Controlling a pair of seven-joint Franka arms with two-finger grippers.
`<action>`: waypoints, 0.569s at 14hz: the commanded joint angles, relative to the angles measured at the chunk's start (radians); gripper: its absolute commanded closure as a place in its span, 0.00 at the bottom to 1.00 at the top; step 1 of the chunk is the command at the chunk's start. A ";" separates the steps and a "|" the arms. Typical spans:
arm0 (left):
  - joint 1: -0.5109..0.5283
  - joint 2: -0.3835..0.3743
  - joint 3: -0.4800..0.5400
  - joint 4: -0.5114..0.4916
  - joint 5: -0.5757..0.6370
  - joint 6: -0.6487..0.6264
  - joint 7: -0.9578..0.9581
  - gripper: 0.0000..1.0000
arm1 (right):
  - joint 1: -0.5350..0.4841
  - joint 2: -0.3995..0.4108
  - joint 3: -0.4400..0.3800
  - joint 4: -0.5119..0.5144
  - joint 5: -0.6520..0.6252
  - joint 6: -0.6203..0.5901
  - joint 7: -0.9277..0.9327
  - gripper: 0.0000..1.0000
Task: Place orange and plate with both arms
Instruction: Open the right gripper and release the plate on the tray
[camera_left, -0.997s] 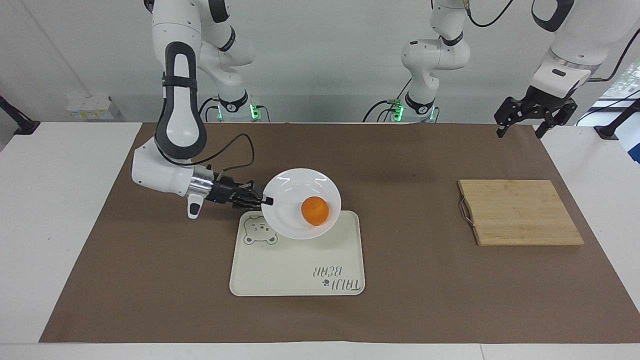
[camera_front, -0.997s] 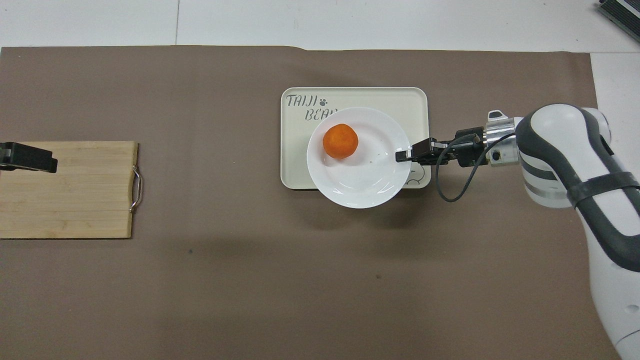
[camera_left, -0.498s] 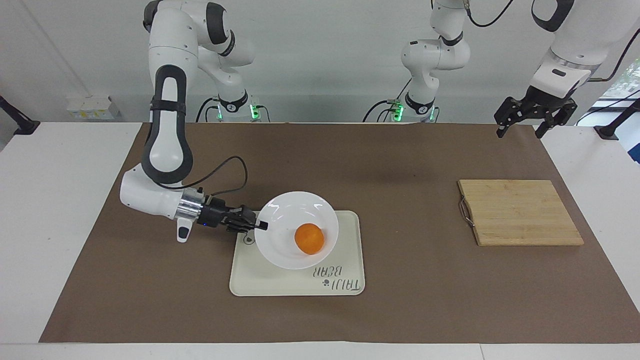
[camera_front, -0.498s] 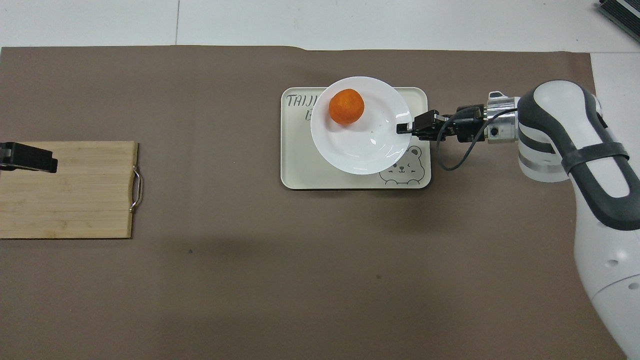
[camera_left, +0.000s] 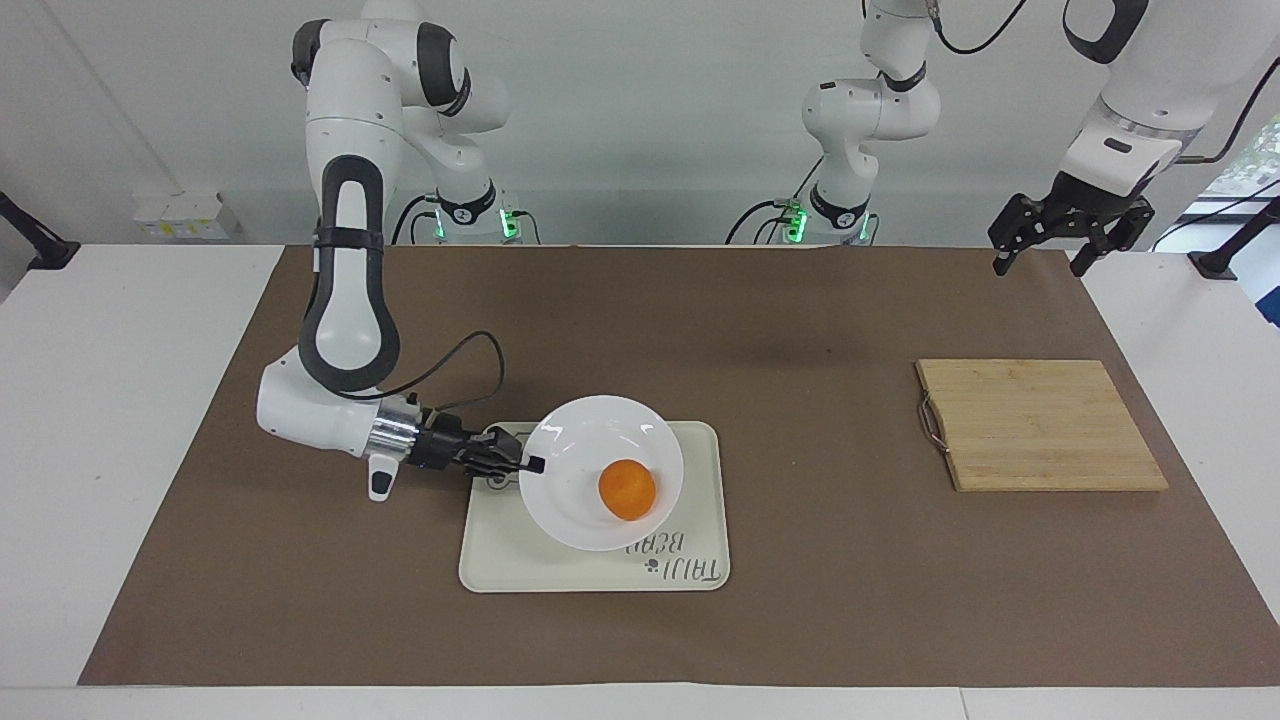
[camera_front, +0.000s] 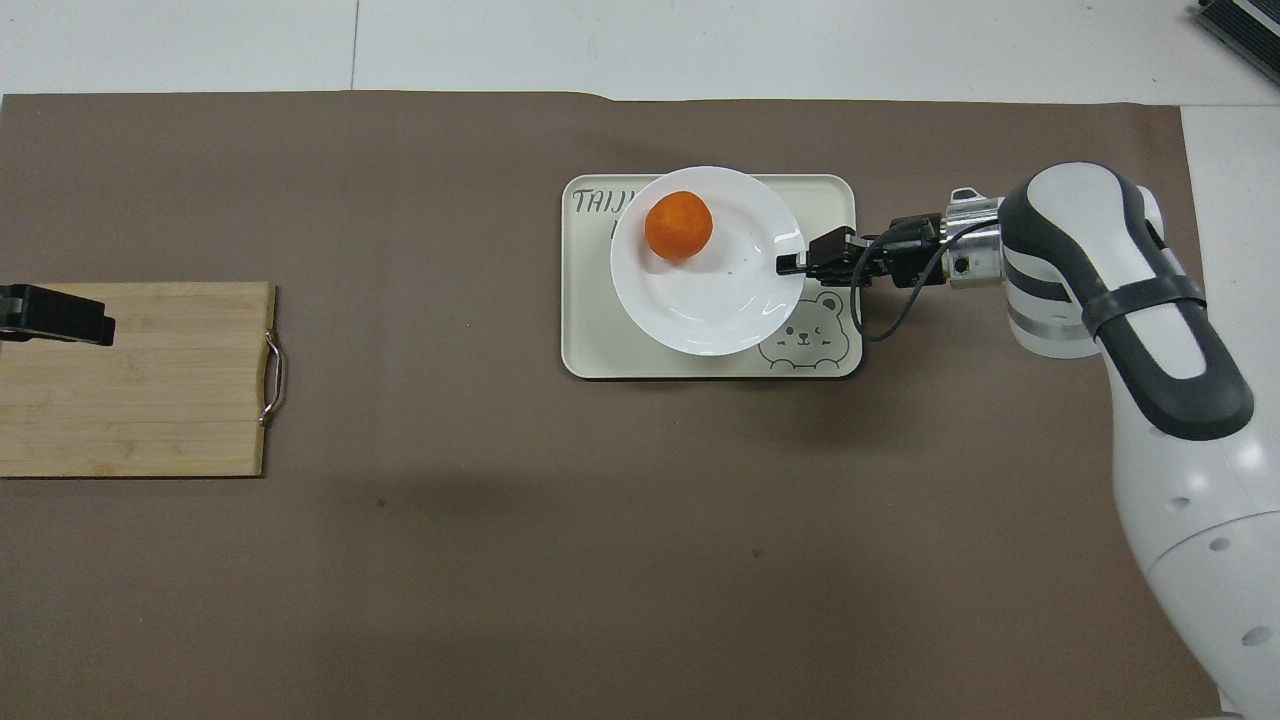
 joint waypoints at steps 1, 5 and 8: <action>0.012 -0.003 -0.007 0.007 0.004 -0.021 0.008 0.00 | -0.013 0.020 0.006 0.029 -0.072 -0.009 -0.028 1.00; 0.012 -0.003 -0.007 0.007 0.004 -0.021 0.008 0.00 | -0.017 0.024 0.006 0.029 -0.104 -0.004 -0.048 1.00; 0.012 -0.001 -0.007 0.007 0.004 -0.021 0.008 0.00 | -0.006 0.026 0.006 0.029 -0.106 0.000 -0.052 1.00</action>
